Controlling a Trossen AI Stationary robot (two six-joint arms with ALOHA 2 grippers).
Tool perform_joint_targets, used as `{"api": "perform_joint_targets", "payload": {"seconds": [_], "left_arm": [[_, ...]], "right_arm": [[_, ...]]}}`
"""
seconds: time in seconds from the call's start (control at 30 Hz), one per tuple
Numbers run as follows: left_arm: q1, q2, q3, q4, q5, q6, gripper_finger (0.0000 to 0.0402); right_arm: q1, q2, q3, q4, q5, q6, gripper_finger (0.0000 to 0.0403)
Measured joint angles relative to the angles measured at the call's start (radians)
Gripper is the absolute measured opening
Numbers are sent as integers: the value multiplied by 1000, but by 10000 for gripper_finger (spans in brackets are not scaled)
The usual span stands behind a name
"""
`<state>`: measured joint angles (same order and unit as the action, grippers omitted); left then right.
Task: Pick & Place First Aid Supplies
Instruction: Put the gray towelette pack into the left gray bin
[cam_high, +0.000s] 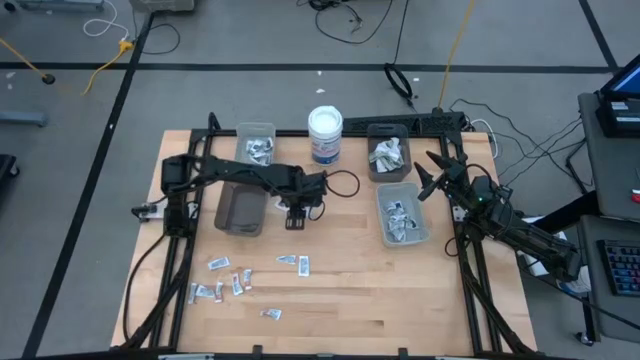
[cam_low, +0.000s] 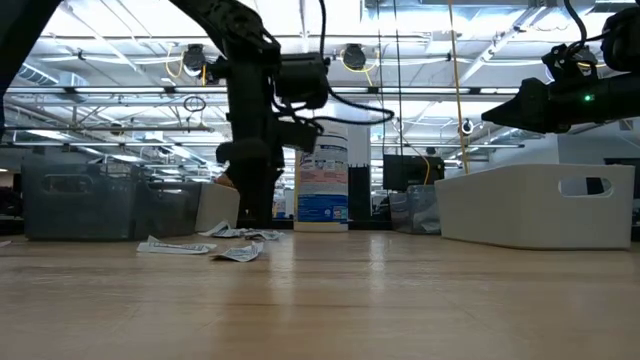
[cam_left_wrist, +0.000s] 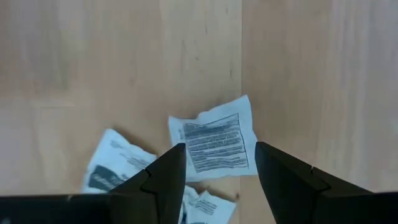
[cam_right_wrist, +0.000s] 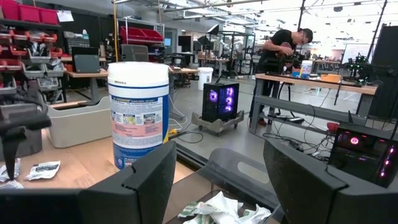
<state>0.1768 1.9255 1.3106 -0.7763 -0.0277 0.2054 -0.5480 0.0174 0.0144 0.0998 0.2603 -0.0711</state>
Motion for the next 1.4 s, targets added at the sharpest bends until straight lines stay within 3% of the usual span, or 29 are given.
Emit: {"api": "perform_joint_targets", "payload": {"seconds": [0.33, 0.43, 0.6, 0.67, 0.97, 1.4], "left_arm": [[3, 61, 3, 13, 4, 7, 187], [2, 61, 3, 13, 9, 2, 141], [5, 61, 3, 12, 42, 2, 32], [4, 61, 3, 12, 43, 1, 13], [10, 46, 2, 2, 59, -32, 9], [48, -133, 4, -125, 57, -51, 8]], "right_arm": [[0, 0, 0, 0, 0, 0, 238], [0, 0, 0, 0, 0, 0, 238], [0, 0, 0, 0, 0, 0, 238], [0, 0, 0, 0, 0, 0, 238], [0, 0, 0, 0, 0, 0, 238], [0, 0, 0, 0, 0, 0, 238]]}}
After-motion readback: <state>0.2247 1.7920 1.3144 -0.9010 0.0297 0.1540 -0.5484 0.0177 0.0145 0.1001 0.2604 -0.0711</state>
